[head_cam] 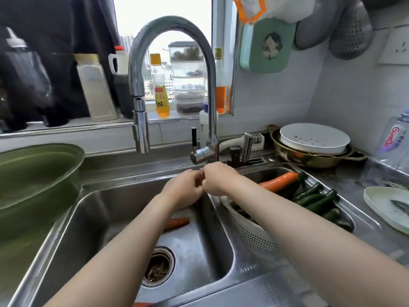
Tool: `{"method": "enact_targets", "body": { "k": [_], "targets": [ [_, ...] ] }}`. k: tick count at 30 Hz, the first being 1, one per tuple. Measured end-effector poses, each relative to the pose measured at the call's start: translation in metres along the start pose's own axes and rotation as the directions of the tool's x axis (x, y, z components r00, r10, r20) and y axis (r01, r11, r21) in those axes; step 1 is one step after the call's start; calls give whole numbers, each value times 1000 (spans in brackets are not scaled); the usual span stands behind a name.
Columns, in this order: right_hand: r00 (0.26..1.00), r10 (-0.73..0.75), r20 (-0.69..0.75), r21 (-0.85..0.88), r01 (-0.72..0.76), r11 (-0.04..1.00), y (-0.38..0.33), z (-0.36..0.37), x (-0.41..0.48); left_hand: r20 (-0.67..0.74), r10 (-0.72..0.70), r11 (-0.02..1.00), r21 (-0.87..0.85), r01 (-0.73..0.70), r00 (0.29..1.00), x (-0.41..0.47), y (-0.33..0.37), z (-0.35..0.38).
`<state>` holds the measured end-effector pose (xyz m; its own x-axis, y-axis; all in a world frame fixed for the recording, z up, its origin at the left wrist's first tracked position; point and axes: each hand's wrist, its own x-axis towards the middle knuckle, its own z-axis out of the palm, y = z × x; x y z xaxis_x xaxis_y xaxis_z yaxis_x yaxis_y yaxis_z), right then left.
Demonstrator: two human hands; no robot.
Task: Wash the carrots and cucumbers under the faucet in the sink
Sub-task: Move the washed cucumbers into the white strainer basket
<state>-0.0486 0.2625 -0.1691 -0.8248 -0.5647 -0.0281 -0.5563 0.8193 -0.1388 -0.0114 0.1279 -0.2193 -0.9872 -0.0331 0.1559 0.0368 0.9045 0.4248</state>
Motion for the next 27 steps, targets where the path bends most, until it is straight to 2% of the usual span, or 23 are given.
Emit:
{"method": "enact_targets", "body": {
  "k": [5, 10, 12, 15, 19, 24, 27],
  "targets": [
    [988, -85, 133, 110, 70, 991, -71, 44, 23, 105, -222, 974, 76, 215, 969, -38, -76, -19],
    [921, -135, 365, -39, 160, 986, -101, 124, 60, 246, -356, 933, 154, 326, 902, -64, -137, 1],
    [912, -109, 395, -91, 156, 984, -102, 150, 70, 296, -366, 930, 156, 334, 882, -68, -153, 14],
    [913, -91, 397, -75, 132, 988, -100, 174, 72, 364, -350, 937, 119, 330, 863, -68, -163, 20],
    [925, -87, 369, -139, 148, 979, -100, 191, 71, 352, -339, 941, 118, 317, 873, -64, -172, 29],
    [899, -131, 419, -51, 167, 985, -100, 174, 66, 347, -307, 949, 175, 260, 886, -64, -165, 31],
    [914, -155, 376, 9, 163, 987, -93, 139, 62, 252, -268, 963, 75, 258, 930, -63, -155, 18]
  ]
}}
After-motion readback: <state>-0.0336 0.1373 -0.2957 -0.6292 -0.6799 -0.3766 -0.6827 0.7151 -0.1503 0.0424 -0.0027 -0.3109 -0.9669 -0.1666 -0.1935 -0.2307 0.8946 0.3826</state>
